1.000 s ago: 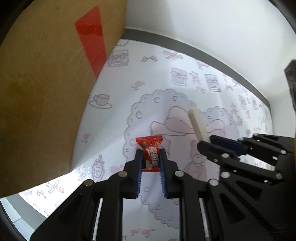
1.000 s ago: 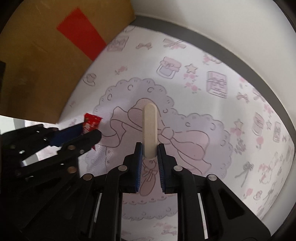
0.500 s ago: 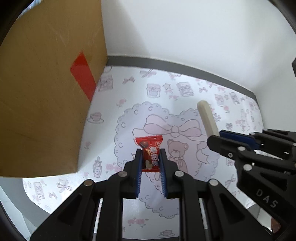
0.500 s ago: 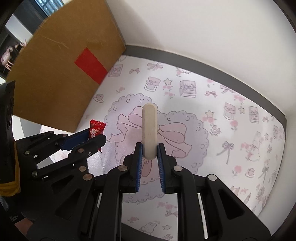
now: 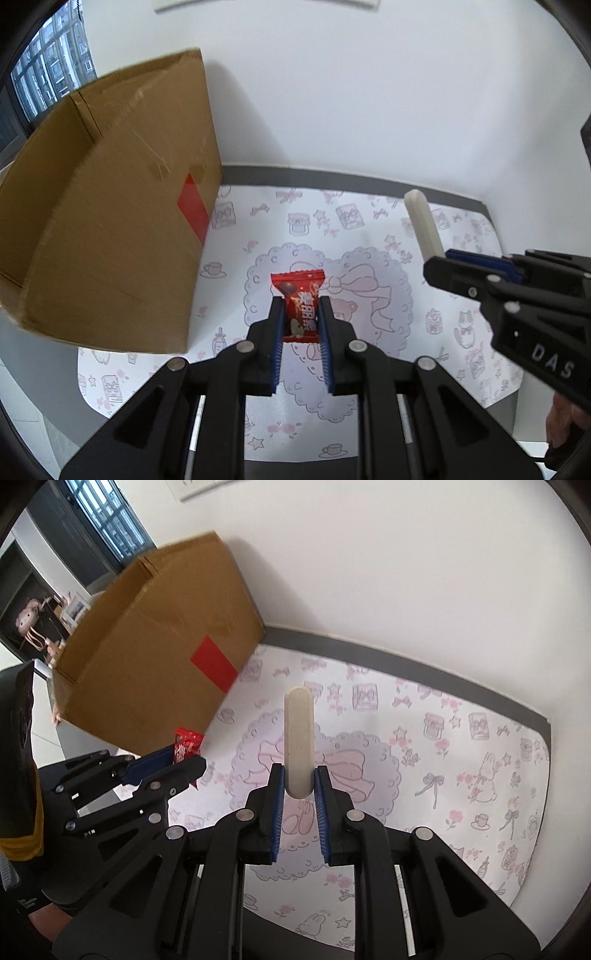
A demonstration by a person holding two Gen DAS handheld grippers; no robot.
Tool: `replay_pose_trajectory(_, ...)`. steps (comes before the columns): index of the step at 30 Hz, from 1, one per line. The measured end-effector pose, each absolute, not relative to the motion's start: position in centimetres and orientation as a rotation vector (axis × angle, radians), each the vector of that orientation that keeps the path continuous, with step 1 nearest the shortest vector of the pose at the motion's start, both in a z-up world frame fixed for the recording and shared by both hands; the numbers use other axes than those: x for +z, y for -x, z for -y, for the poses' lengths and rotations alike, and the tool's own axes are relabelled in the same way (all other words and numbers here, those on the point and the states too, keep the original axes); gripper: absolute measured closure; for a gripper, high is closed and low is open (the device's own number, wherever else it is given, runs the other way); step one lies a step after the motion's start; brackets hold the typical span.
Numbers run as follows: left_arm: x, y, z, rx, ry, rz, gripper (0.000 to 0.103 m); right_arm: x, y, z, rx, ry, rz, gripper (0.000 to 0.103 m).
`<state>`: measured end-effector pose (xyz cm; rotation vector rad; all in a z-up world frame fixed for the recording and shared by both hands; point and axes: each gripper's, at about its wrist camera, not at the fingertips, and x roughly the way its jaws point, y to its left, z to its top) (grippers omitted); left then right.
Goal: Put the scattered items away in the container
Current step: 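Carry the candy and stick into the box and open both grippers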
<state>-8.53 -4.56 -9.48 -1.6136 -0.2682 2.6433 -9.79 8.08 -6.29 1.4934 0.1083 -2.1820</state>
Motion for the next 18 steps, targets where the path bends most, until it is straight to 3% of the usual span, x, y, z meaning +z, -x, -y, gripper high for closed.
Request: replay_pose_trajectory(18, -1.2, 8.9, 8.9, 2.771, 1.378, 0.332, 0.085, 0.1, 11.0, -3.1, -2.214, -1.310, -0.112, 0.087)
